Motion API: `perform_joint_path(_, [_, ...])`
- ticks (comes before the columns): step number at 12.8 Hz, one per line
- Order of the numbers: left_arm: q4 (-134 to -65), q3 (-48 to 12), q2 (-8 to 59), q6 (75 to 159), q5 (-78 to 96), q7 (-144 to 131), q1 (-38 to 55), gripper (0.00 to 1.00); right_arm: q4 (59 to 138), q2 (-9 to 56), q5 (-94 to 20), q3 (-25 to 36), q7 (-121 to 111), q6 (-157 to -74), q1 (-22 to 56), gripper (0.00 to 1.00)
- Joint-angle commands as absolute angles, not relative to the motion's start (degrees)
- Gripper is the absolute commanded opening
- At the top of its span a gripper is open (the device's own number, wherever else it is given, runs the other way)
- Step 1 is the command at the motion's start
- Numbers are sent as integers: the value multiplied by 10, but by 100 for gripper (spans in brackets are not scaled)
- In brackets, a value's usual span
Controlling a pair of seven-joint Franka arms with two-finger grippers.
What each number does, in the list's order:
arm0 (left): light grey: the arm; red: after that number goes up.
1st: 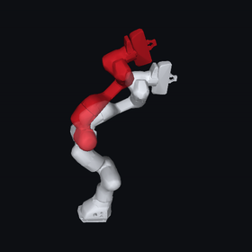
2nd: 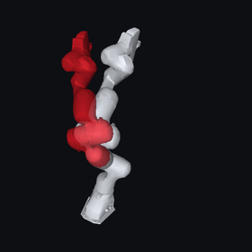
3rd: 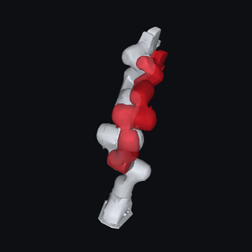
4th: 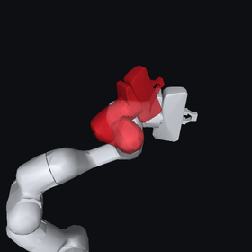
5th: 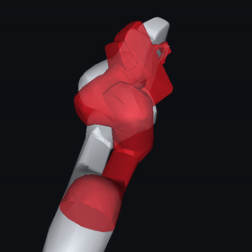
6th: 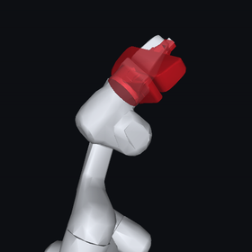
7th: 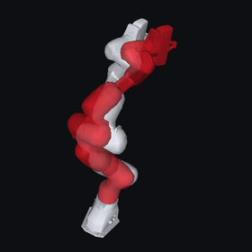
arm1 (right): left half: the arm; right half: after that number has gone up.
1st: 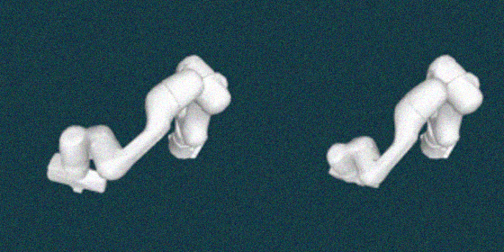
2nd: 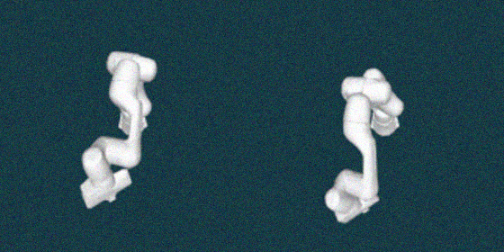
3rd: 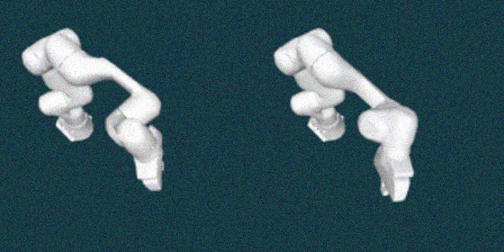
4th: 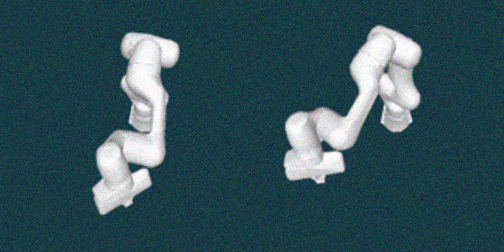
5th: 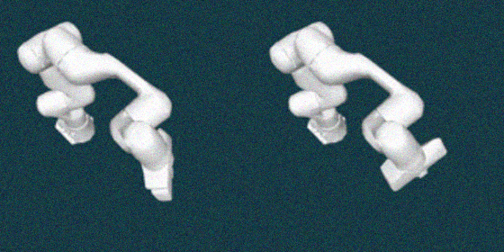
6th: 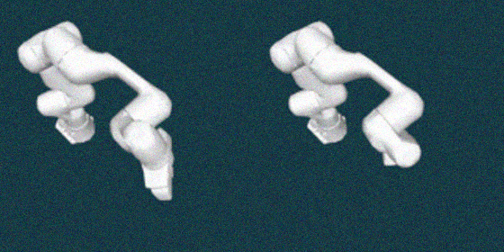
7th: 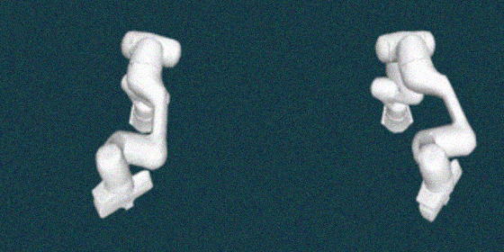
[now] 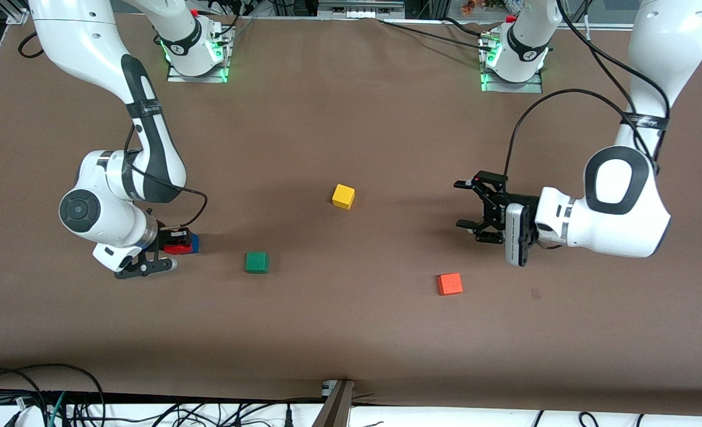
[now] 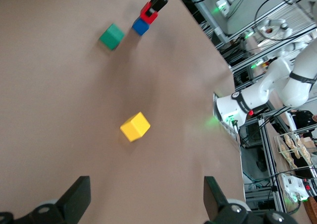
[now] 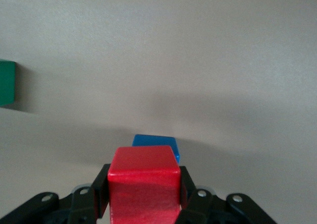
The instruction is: Pass red block to right arm, stack on blue
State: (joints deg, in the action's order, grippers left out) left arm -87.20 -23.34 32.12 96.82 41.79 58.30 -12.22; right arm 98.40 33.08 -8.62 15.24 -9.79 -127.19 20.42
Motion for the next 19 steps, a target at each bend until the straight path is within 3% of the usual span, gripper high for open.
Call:
perform_joint_path(1, [-869,-235,289,936,358,500,-137,100,1034,300,-57,156,-72,-1305,212,0])
perform_joint_path(7, [-831,-231,242,833,150,311,-140,100,1039,295,-57,156,-69,-1304,214,0])
perform_joint_path(14, [-831,-235,135,802,-25,66,-139,100,1052,289,-49,156,-47,-1305,220,0])
perform_joint_path(19, [-762,-236,128,756,-99,59,-134,100,1051,289,-47,158,-27,-1308,220,0])
